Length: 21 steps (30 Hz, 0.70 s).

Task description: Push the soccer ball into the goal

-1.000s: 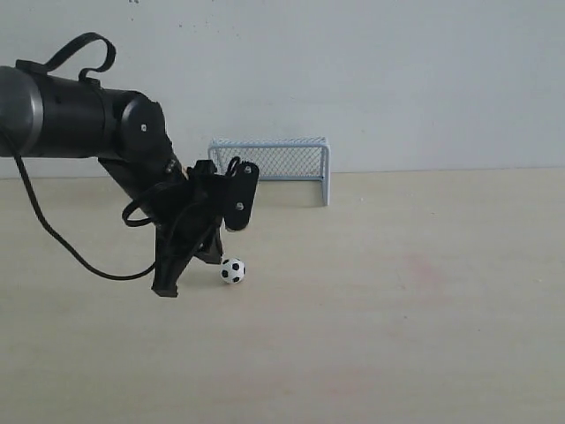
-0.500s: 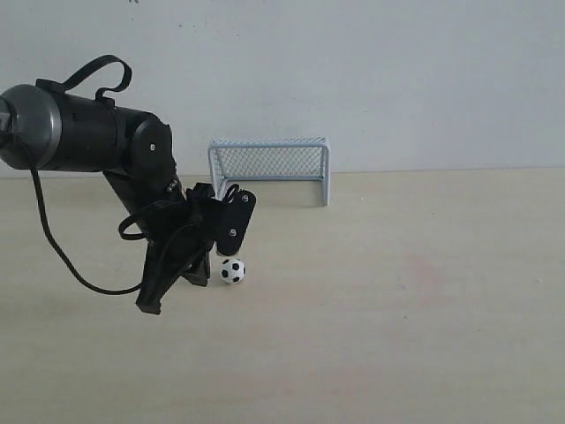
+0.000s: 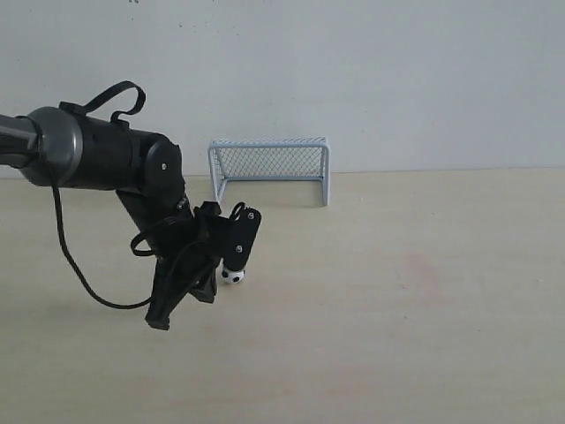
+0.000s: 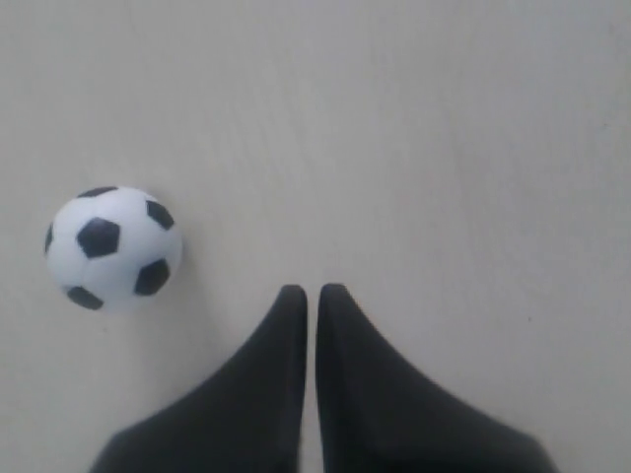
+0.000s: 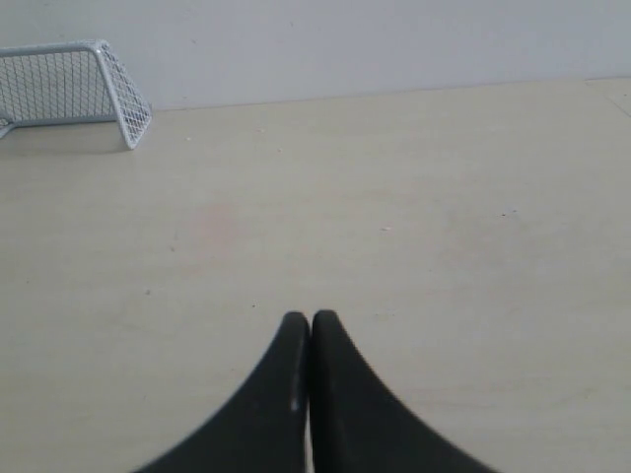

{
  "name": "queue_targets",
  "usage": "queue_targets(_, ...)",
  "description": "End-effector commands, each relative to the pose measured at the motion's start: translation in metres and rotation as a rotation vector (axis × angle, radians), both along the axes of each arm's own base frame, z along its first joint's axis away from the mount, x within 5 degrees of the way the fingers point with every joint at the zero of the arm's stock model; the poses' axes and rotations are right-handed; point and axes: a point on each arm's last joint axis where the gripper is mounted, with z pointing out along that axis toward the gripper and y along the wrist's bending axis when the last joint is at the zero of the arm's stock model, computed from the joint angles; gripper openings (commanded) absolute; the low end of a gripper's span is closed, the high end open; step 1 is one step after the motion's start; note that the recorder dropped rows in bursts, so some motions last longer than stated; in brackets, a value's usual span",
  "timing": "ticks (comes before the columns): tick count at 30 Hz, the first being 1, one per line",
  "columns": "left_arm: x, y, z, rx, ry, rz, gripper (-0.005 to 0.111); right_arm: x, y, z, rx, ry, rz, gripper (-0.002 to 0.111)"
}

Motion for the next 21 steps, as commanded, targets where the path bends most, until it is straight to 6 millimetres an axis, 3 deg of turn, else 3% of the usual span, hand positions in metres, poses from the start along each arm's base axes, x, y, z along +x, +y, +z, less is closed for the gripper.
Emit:
queue_targets(1, 0.003, -0.004, -0.007, -0.014, -0.009, 0.001, 0.004, 0.000, 0.000, 0.001, -0.001, -0.009, 0.000, 0.000)
queue_targets(17, 0.011, -0.008, -0.010, -0.068, -0.084, 0.033, 0.004, 0.000, 0.000, 0.001, -0.001, -0.009, 0.000, 0.000)
queue_targets(19, 0.025, -0.010, -0.011, -0.074, -0.238, -0.002, 0.004, 0.000, 0.000, 0.001, -0.001, -0.009, 0.000, 0.000)
queue_targets(21, 0.041, -0.012, -0.002, -0.160, -0.432, 0.107, 0.004, 0.000, 0.000, 0.001, -0.001, -0.009, 0.000, 0.000)
